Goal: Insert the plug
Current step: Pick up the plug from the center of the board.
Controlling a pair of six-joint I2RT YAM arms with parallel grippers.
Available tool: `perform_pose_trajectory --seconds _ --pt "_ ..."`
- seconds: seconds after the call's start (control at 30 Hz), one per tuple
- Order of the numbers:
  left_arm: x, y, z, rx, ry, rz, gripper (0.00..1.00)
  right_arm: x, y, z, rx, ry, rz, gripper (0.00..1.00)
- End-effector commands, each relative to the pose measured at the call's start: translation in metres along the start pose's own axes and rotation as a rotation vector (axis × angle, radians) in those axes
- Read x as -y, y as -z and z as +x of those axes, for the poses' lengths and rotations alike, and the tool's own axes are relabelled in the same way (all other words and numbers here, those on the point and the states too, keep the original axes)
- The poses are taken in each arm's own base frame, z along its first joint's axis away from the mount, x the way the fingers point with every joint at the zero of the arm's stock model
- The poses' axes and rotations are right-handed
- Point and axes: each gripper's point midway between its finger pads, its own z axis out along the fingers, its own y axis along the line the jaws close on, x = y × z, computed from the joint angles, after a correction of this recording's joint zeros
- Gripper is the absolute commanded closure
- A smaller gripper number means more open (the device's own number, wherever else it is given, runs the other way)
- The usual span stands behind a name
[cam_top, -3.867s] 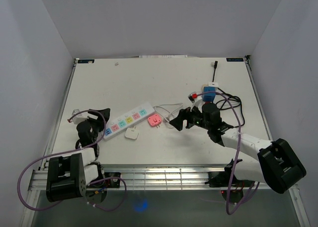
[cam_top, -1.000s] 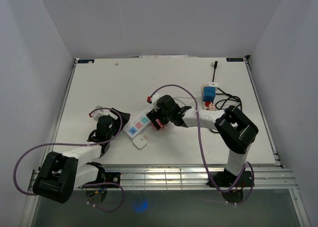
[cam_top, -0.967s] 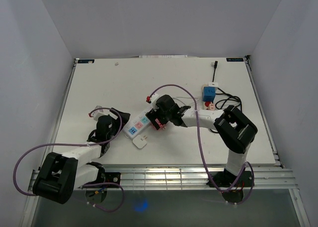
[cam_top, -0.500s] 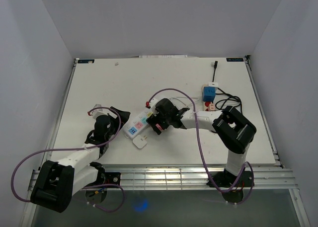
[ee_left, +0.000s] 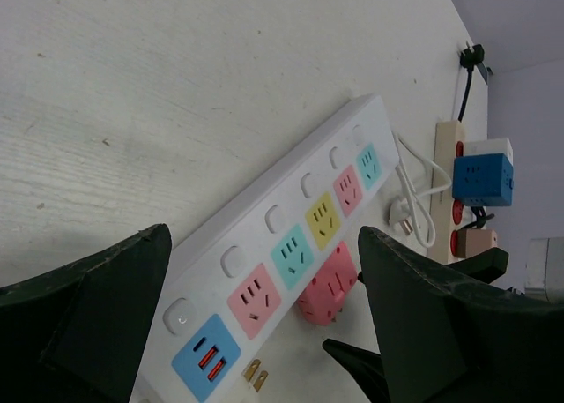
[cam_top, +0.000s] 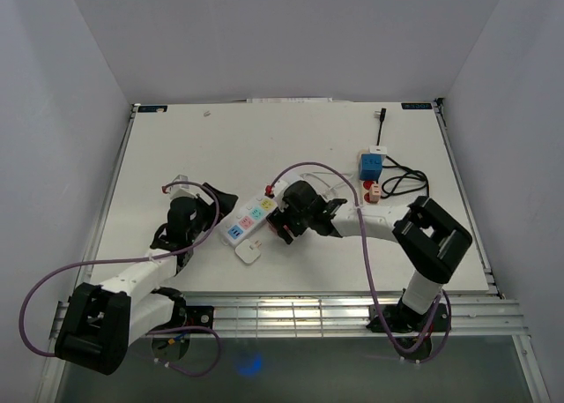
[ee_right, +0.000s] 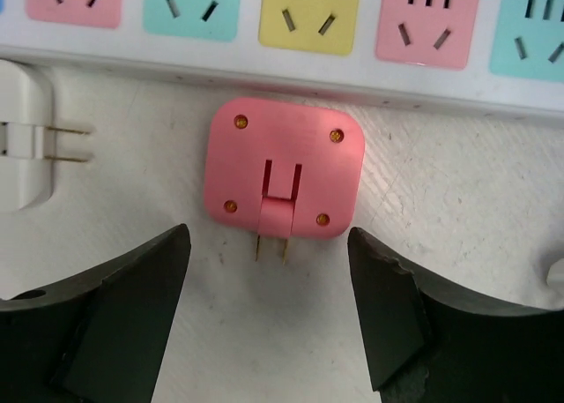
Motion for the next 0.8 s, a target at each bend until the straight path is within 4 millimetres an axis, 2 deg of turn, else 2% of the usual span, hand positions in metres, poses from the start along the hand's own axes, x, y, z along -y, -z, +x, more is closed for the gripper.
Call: perform_pose_trajectory --seconds 0.0,0.03,0.1,0.2,0.27,0.3,0.33,0.43,0.53,0.77 --pt "0.032 0.003 -0.005 -0.039 -0.062 0.116 0.02 -0.009 0.024 -0.036 0.178 -0.005 -0.024 0.23" --pt "0.041 0.005 -0.001 -0.062 -0.071 0.150 0.02 -0.011 0.034 -0.049 0.236 -0.002 -0.032 0.22" --pt "0.049 0.007 0.004 -0.088 -0.091 0.184 0.02 -0.016 0.040 -0.045 0.261 0.005 -0.044 0.23" --pt "0.067 0.011 0.010 -0.110 -0.144 0.238 0.02 -0.018 0.050 -0.051 0.304 0.009 -0.047 0.21" --pt "0.073 0.012 0.014 -0.119 -0.154 0.250 0.02 -0.016 0.046 -0.050 0.289 0.011 -0.036 0.13" --pt "0.074 0.011 0.015 -0.122 -0.155 0.250 0.02 -0.014 0.043 -0.046 0.263 0.010 -0.030 0.03" --pt "0.073 0.011 0.015 -0.126 -0.153 0.249 0.02 -0.014 0.037 -0.045 0.243 0.011 -0.025 0.01" --pt "0.073 0.011 0.019 -0.141 -0.156 0.250 0.02 -0.011 0.023 -0.041 0.191 0.022 -0.002 0.06" --pt "0.075 0.012 0.023 -0.164 -0.166 0.270 0.02 -0.004 0.012 -0.035 0.143 0.017 0.039 0.06" --pt "0.077 0.018 0.015 -0.118 -0.192 0.284 0.02 0.001 0.000 -0.029 0.098 0.018 0.069 0.06"
